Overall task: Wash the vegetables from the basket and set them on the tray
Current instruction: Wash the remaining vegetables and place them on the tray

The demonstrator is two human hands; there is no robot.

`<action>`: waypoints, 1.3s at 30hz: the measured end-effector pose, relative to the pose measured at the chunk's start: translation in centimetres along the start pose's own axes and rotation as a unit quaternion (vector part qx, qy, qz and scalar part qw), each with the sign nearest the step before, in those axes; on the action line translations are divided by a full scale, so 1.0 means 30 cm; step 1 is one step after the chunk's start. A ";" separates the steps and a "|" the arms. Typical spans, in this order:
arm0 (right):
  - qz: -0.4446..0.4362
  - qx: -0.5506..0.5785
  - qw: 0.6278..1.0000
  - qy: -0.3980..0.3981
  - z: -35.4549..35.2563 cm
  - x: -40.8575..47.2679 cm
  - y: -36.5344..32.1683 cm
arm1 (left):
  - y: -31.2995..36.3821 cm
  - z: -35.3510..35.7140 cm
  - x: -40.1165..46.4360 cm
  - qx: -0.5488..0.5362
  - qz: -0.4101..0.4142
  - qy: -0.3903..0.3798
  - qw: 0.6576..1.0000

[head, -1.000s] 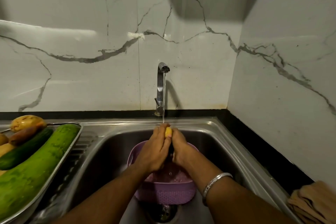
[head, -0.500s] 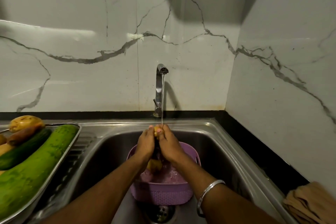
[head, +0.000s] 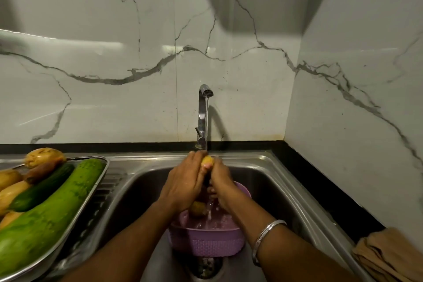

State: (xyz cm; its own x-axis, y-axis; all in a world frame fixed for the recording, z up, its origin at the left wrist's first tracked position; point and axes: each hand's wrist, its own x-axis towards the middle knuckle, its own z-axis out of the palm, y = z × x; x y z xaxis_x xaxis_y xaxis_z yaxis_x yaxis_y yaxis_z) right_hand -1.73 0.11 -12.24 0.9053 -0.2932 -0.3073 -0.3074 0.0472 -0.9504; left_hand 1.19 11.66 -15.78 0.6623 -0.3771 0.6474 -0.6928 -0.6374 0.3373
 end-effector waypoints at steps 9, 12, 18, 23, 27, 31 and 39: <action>-0.344 -0.053 0.903 0.251 -0.055 -0.001 0.008 | 0.093 -0.023 0.013 -0.055 0.095 0.075 0.991; -0.081 -0.342 0.934 0.062 -0.093 0.011 0.047 | 0.101 0.018 -0.026 0.034 -0.042 -0.110 0.992; -0.340 -0.164 0.888 0.262 -0.100 -0.058 -0.011 | 0.198 -0.009 0.012 -0.099 0.001 0.075 0.992; -0.122 -0.415 0.898 0.076 -0.102 0.044 0.043 | 0.120 0.035 -0.007 -0.075 -0.086 -0.132 0.985; -0.040 -0.571 0.811 -0.115 -0.167 0.094 0.132 | 0.128 0.060 -0.046 -0.105 -0.197 -0.413 0.883; -0.076 -0.505 0.852 -0.120 -0.188 0.055 0.108 | 0.086 0.058 -0.029 -0.241 -0.250 -0.382 0.857; -0.132 -0.330 0.935 0.018 -0.144 0.068 0.080 | 0.039 -0.081 0.043 -0.054 -0.107 -0.303 0.946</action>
State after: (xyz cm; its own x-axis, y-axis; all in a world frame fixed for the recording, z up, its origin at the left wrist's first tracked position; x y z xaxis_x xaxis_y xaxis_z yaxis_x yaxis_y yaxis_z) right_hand -1.87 -4.52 -14.93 0.9683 -0.2438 -0.0537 -0.1995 -0.6268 -0.7532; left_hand 0.54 12.05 -12.88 0.8102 -0.5833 0.0578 -0.5276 -0.6827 0.5055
